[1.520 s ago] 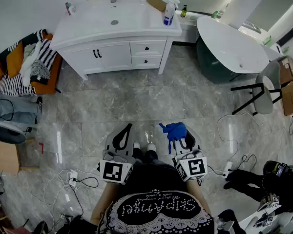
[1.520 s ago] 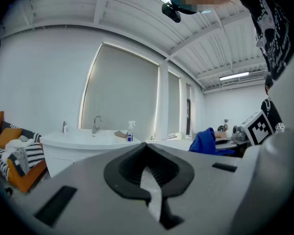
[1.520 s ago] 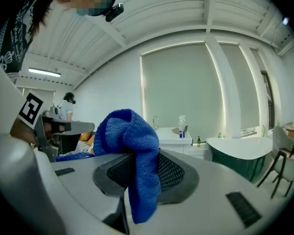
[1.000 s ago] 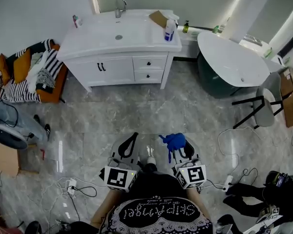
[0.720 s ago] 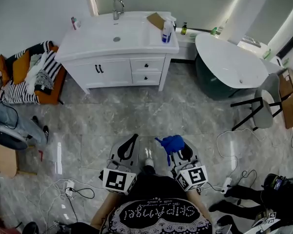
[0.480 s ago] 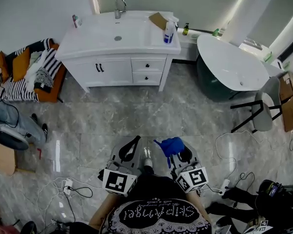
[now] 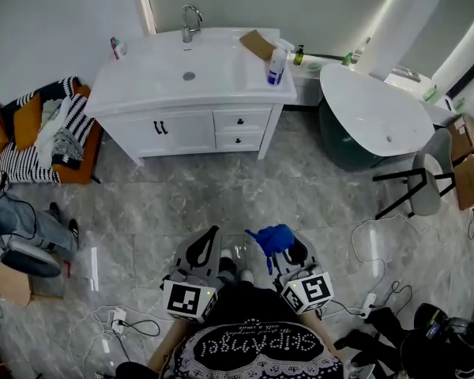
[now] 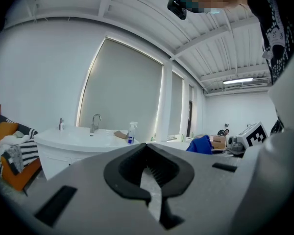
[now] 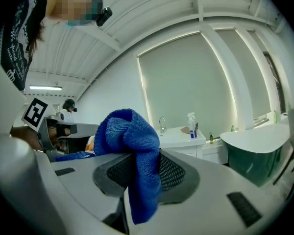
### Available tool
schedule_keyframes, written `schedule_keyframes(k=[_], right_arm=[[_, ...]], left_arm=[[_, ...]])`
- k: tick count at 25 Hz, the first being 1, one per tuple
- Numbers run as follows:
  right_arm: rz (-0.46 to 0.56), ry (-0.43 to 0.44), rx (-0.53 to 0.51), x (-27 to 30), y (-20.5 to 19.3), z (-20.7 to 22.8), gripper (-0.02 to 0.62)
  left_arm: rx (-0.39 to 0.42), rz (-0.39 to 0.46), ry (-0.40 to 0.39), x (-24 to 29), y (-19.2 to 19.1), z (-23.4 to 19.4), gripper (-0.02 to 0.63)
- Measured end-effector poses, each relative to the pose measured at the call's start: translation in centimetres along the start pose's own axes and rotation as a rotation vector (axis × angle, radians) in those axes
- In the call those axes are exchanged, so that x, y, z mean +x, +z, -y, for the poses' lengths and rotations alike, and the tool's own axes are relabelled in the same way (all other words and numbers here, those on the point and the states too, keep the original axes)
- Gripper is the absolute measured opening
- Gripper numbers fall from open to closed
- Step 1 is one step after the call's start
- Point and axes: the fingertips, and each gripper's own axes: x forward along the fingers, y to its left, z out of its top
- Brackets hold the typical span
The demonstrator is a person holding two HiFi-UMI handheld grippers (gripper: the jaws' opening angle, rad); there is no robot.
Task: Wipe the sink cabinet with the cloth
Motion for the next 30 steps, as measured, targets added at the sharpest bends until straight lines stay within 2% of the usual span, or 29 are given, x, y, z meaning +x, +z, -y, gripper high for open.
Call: schedule_keyframes(k=[11, 20, 23, 30], right_arm=[[-0.018, -0.103, 0.026, 4.6, -0.4, 0.4, 0.115], [-0.057, -0.144, 0.047, 6.4, -0.9, 1.3, 0.115], [-0.058, -0.140, 0.042, 6.8, -0.9, 1.7, 0.115], [-0.070, -0.103, 0.056, 9.4, -0.7, 4.0, 0.115]], left_arm=[[-0.037, -0.030, -0.065, 1.9, 0.0, -5.1, 0.000], [-0.069, -0.026, -0.064, 3.3, 0.1, -7.4, 0.000], [-0.078, -0.013, -0.061, 3.7, 0.1, -7.5, 0.000], [-0.093, -0.044, 0.002, 6.2, -0.4, -8.5, 0.000]])
